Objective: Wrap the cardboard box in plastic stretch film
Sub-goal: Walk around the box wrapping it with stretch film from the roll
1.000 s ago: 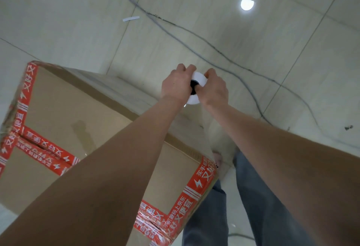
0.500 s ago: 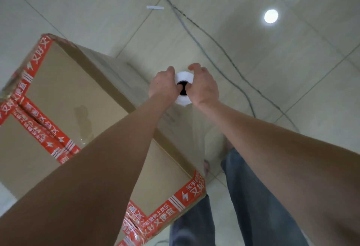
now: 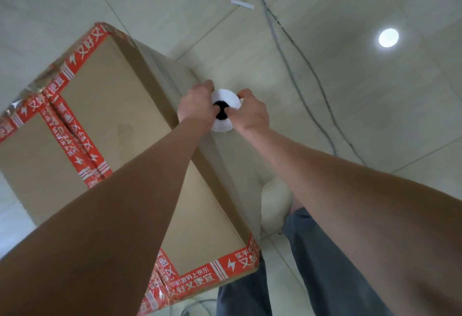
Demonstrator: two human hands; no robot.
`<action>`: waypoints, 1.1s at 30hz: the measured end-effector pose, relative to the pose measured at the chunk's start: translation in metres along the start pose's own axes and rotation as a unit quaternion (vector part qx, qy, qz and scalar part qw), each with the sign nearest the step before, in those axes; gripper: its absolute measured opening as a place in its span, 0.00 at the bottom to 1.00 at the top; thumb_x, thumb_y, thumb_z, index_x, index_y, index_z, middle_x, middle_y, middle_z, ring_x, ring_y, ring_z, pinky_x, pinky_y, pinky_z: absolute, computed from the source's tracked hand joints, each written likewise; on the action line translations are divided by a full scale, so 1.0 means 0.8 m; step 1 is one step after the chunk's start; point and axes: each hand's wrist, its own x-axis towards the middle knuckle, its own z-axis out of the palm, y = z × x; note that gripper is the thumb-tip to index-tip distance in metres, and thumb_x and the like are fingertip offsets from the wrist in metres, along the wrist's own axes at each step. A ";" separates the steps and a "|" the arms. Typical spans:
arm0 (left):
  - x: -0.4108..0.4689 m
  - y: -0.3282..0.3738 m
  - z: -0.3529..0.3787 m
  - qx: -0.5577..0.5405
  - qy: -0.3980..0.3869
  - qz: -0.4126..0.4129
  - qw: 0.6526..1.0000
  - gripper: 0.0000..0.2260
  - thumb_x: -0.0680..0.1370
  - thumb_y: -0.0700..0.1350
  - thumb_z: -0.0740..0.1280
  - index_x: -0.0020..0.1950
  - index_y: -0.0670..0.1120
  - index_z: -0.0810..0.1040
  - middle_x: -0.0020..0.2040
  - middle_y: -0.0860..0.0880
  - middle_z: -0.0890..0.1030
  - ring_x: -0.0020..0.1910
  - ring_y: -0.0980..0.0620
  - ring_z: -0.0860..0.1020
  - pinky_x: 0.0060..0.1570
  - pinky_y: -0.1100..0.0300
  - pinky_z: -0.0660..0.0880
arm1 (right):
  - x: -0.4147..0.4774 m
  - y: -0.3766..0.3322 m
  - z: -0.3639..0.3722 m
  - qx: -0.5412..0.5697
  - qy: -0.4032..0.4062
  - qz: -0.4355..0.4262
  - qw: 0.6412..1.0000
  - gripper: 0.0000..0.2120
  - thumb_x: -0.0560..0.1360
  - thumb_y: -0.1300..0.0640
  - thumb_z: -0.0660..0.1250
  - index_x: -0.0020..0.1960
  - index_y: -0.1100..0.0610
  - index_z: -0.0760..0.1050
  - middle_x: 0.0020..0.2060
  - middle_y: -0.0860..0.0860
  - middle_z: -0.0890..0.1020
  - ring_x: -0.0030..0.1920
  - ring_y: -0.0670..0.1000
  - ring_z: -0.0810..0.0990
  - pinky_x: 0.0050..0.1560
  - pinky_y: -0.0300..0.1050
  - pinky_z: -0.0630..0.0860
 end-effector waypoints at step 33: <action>0.060 0.007 -0.028 0.023 -0.080 0.026 0.996 0.09 0.76 0.42 0.61 0.54 0.44 0.77 0.53 0.44 0.77 0.52 0.41 0.78 0.44 0.54 0.73 | 0.063 -0.067 -0.012 -0.221 -0.019 -0.026 0.975 0.10 0.73 0.60 0.60 0.53 0.55 0.73 0.48 0.54 0.80 0.51 0.58 0.78 0.44 0.47 0.73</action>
